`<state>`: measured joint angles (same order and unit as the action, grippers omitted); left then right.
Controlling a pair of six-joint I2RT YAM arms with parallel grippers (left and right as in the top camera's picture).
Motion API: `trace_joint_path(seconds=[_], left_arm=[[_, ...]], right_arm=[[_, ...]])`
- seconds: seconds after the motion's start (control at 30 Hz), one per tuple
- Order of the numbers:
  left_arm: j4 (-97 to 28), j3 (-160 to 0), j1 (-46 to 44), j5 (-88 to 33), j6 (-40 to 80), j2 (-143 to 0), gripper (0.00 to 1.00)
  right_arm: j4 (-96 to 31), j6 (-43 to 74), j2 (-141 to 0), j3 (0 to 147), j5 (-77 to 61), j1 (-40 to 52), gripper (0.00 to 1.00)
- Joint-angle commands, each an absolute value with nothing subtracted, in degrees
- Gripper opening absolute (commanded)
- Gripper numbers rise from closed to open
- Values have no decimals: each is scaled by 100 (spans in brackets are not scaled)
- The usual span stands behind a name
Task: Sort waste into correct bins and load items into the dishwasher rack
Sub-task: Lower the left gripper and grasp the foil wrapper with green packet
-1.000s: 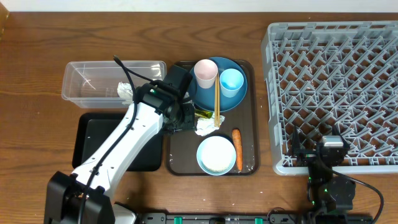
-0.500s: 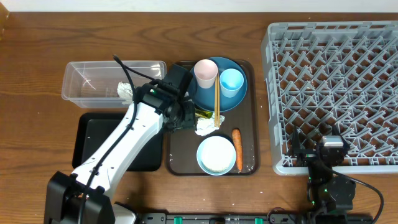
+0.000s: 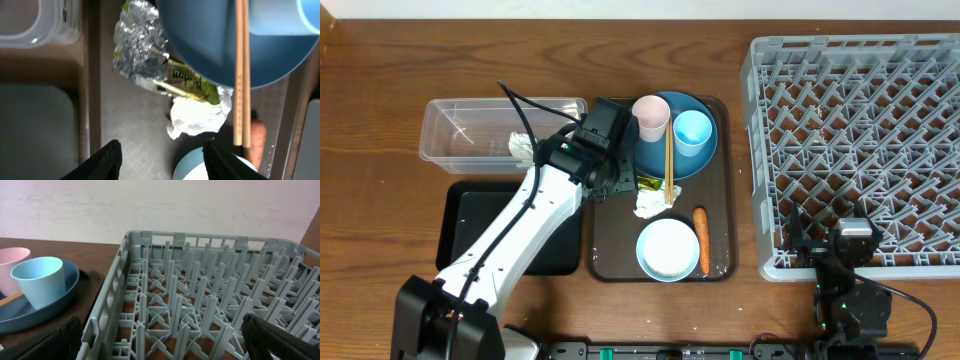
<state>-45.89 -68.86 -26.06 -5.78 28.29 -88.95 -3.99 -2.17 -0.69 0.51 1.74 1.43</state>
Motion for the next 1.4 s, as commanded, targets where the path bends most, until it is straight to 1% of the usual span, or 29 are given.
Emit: trace_joint_path(seconds=[0.0,0.13,0.37,1.37], left_arm=[[-4764,-6858,-2617,-482,2805,-8906,55],[-4947,-6858,-2617,-482,2571,-8908,55],[-5245,-6858,-2617,-484,2552,-8906,55],[-5264,-6858,-2617,-482,2552,-8906,55]], right_arm=[[-405,-242,-40,30,211,211,99],[-405,-242,-40,30,211,211,99],[-405,-242,-40,30,211,211,99],[-405,-242,-40,30,211,211,99]])
